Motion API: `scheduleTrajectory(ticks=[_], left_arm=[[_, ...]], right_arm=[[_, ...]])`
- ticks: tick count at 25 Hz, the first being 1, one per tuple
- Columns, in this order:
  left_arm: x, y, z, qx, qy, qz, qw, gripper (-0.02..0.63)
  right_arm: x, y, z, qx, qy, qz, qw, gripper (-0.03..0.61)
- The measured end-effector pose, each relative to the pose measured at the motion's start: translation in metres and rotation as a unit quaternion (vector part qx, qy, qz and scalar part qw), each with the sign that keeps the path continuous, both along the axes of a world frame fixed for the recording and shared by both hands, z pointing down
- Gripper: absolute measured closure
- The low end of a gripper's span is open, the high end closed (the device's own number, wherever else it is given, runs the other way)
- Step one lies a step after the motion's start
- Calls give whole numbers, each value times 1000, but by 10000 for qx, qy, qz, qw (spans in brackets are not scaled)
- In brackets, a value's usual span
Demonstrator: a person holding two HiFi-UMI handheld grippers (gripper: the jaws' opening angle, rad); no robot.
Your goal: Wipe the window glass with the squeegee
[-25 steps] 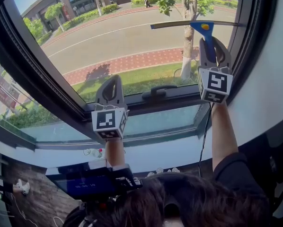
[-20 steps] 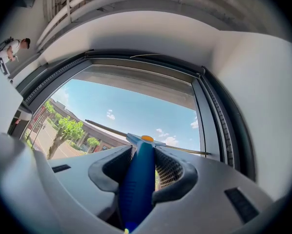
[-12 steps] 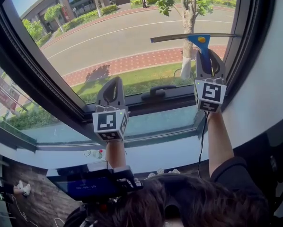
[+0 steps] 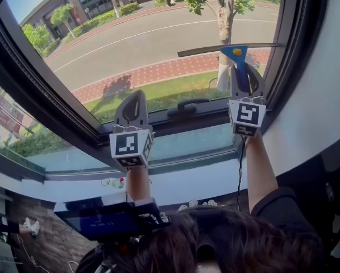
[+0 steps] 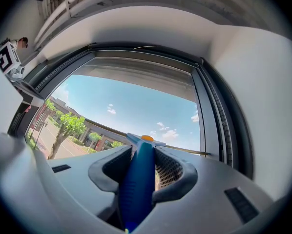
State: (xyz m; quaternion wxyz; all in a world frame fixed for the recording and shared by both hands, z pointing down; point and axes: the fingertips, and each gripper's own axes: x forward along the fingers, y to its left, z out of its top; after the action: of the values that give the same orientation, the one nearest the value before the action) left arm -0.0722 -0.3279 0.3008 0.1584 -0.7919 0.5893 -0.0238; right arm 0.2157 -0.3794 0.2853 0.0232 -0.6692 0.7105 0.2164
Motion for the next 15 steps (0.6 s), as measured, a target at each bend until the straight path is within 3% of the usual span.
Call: scheduleTrajectory(ticks=[15], left_arm=[[1,0,7,-86,-26,-7,10000,612]], right_arm=[[-1,1,46,-375,12,-6,9993,436]])
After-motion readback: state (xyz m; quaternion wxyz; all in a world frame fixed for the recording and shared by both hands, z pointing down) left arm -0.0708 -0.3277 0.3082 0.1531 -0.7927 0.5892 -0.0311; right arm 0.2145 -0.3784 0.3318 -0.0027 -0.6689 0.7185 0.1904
